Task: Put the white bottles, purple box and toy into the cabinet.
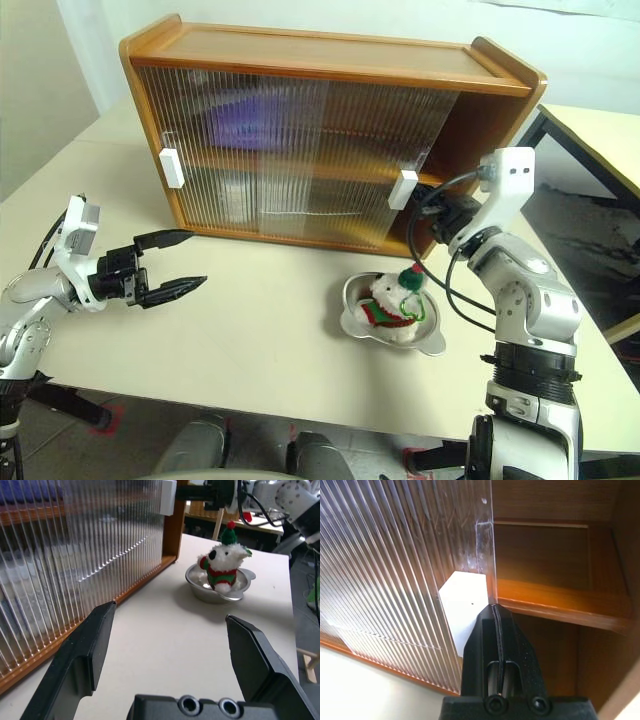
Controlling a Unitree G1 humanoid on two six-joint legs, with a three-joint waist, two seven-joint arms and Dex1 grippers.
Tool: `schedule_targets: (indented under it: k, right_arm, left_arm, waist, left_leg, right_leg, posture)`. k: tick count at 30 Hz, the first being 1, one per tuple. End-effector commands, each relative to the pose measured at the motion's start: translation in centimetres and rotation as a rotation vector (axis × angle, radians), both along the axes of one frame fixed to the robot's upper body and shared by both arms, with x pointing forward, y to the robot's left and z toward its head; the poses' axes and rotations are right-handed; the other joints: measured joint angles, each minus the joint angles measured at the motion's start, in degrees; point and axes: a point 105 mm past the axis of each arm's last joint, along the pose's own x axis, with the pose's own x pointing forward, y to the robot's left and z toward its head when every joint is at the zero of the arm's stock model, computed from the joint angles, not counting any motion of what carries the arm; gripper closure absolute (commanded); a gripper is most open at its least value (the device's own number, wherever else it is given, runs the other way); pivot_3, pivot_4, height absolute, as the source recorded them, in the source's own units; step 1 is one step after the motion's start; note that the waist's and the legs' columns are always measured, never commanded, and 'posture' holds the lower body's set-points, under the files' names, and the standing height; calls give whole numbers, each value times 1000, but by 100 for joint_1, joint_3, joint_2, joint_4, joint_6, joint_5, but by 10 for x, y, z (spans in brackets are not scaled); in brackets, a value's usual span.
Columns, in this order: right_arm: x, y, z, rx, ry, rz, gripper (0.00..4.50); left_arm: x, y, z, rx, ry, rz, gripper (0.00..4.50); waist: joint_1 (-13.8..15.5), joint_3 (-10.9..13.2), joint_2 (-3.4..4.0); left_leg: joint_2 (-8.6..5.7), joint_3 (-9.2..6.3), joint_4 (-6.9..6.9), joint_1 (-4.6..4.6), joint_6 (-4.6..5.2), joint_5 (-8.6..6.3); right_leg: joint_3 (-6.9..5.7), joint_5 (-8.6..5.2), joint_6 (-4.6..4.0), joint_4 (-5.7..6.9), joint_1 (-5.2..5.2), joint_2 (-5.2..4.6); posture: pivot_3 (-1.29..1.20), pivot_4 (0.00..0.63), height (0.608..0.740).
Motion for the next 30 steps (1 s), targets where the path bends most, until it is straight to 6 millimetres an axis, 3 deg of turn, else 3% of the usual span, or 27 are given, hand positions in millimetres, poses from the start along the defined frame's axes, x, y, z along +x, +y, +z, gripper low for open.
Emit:
schedule_targets:
  k: [1, 30]
  right_arm:
    - [3, 11, 3, 0, 6, 34, 4477]
    - [16, 58, 9, 23, 38, 170, 4477]
  left_arm:
    - [-3, -5, 1, 14, -9, -25, 0]
    - [-1, -10, 40, -257, -8, 10, 0]
  waist:
    - [2, 0, 0]
    - [39, 6, 8]
  left_leg:
    - [0, 0, 0, -1, 0, 0]
    - [8, 17, -13, -3, -11, 5]
  right_leg:
    - [0, 0, 0, 0, -1, 0]
    - [3, 8, -13, 2, -19, 6]
  posture:
    - [260, 28, 740]
    - [274, 40, 740]
